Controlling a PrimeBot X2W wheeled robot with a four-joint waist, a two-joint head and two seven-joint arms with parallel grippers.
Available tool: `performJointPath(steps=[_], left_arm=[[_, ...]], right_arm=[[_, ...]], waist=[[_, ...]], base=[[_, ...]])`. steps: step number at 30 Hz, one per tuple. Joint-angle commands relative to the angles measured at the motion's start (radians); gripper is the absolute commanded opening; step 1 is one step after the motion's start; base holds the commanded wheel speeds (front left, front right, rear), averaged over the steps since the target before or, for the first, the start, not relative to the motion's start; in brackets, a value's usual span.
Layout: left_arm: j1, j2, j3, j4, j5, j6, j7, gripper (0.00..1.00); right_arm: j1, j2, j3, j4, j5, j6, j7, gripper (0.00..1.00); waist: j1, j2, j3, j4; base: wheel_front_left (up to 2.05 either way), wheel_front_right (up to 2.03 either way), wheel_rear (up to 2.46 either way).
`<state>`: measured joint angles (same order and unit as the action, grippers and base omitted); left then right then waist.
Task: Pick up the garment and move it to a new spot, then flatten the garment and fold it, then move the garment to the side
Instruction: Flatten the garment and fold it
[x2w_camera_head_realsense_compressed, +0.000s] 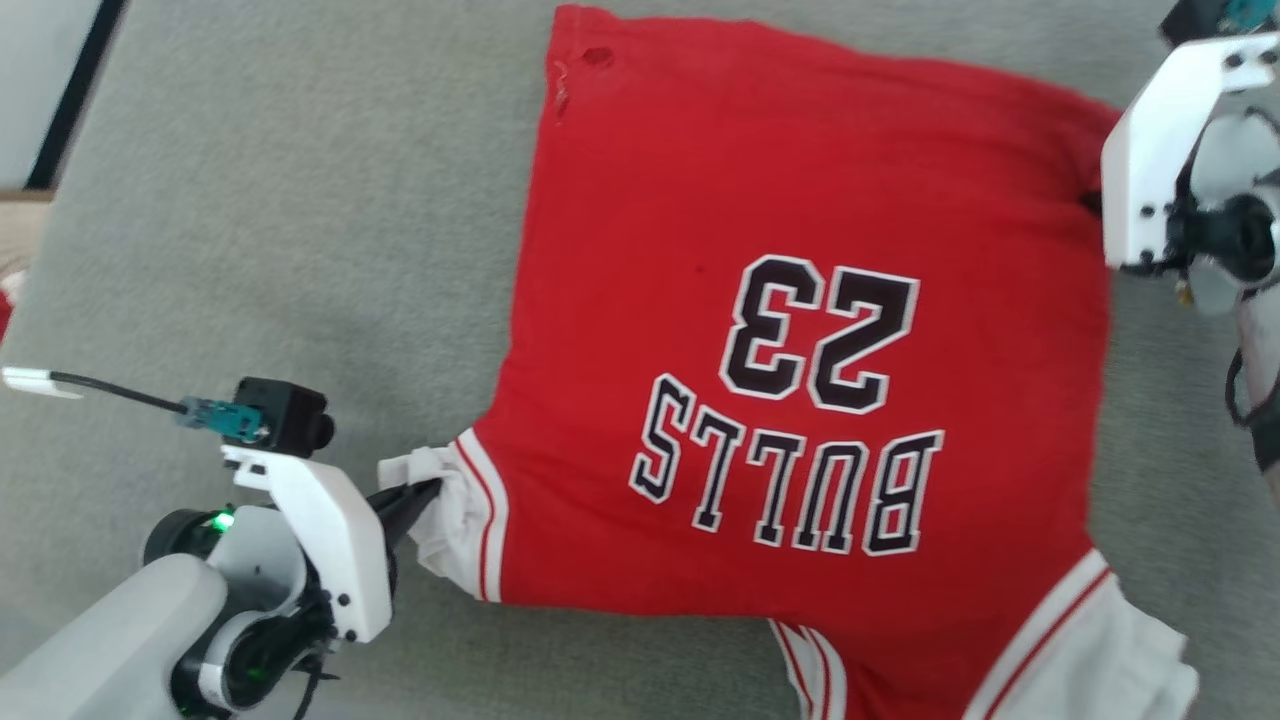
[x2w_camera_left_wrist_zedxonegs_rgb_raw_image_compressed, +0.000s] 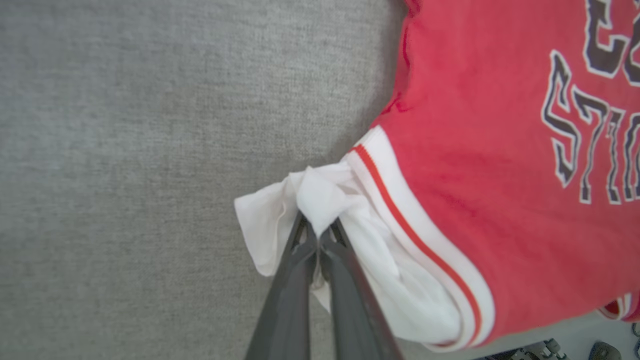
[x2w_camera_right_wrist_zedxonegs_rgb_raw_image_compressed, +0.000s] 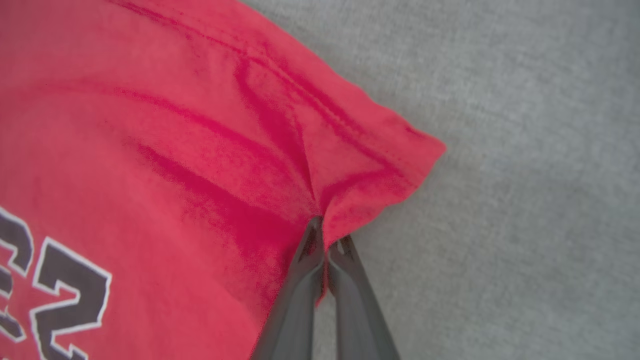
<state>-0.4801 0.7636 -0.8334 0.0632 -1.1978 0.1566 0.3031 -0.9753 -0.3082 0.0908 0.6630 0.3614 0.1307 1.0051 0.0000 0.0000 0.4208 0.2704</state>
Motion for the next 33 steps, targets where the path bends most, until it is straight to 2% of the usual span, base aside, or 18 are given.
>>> performJointPath(steps=[1, 8, 15, 22, 27, 33], left_arm=[[0.016, 0.014, 0.009, -0.008, -0.01, 0.009, -0.006, 0.0], [0.047, 0.069, 0.028, -0.047, -0.026, 0.042, -0.004, 0.0], [0.072, 0.113, 0.04, -0.088, -0.03, 0.068, 0.005, 0.0], [0.075, 0.136, 0.049, -0.121, -0.033, 0.083, 0.012, 0.0], [0.072, 0.134, 0.046, -0.125, -0.029, 0.085, 0.014, 0.0], [0.059, 0.124, 0.039, -0.117, -0.024, 0.075, 0.019, 0.0]], right_arm=[[0.044, -0.012, 0.023, -0.032, 0.037, 0.0, 0.016, 0.0], [0.194, -0.066, 0.06, -0.276, 0.189, 0.0, 0.081, 0.0], [0.434, -0.083, 0.001, -0.573, 0.265, 0.0, 0.174, 0.0], [0.694, -0.023, -0.099, -0.821, 0.264, 0.0, 0.245, 0.0], [0.835, 0.047, -0.144, -0.887, 0.239, 0.0, 0.255, 0.0], [0.889, 0.071, -0.111, -0.837, 0.191, 0.0, 0.163, 0.0]], waist=[[0.0, 0.0, -0.026, -0.033], [0.0, 0.0, -0.068, -0.104], [0.0, 0.0, -0.09, -0.161], [0.0, 0.0, -0.087, -0.191], [0.0, 0.0, -0.084, -0.196], [0.0, 0.0, -0.08, -0.193]], base=[[0.0, 0.0, 0.0], [0.0, 0.0, 0.0], [0.0, 0.0, 0.0], [0.0, 0.0, 0.0], [0.0, 0.0, 0.0], [0.0, 0.0, 0.0]])
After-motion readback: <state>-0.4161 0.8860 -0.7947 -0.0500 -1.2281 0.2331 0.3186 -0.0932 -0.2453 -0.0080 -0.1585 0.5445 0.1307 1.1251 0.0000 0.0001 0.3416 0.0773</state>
